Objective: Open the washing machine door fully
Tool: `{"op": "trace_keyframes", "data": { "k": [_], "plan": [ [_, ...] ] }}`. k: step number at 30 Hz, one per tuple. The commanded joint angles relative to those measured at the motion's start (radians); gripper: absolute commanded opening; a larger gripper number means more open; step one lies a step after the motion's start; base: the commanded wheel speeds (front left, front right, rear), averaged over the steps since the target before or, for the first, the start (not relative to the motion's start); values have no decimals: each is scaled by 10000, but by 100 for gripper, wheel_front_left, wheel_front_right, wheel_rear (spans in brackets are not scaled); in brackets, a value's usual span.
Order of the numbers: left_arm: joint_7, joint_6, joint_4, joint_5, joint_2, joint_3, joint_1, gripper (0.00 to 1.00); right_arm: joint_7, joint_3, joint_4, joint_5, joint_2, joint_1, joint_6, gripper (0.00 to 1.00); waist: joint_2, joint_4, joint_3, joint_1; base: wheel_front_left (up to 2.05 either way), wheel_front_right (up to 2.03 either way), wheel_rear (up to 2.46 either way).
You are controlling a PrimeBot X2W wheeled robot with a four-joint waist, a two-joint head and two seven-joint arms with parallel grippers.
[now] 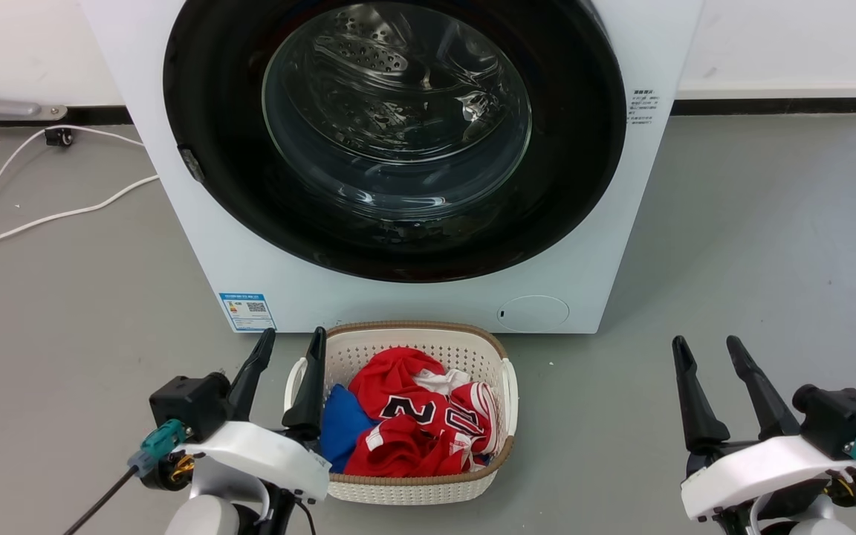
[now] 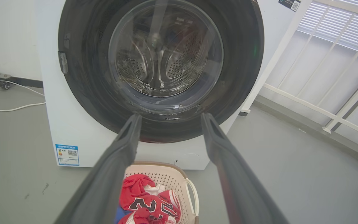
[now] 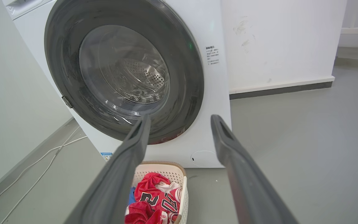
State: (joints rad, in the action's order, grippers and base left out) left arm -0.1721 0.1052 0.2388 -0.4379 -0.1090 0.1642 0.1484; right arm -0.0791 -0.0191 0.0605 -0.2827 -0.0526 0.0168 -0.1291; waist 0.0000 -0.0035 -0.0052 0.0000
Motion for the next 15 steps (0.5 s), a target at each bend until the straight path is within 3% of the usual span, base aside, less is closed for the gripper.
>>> {"op": "trace_keyframes", "data": {
  "k": [1,15],
  "plan": [
    [-89,-27,-25,246,-20,59,209,100,-72,-2,-152,239,19,-25,-18,100,0,2,-2,0,0,0,0],
    [-425,-77,279,1482,11,59,272,100,-169,-83,-356,1342,28,-155,-20,100,0,-19,-12,0,0,0,0]
  ]
}}
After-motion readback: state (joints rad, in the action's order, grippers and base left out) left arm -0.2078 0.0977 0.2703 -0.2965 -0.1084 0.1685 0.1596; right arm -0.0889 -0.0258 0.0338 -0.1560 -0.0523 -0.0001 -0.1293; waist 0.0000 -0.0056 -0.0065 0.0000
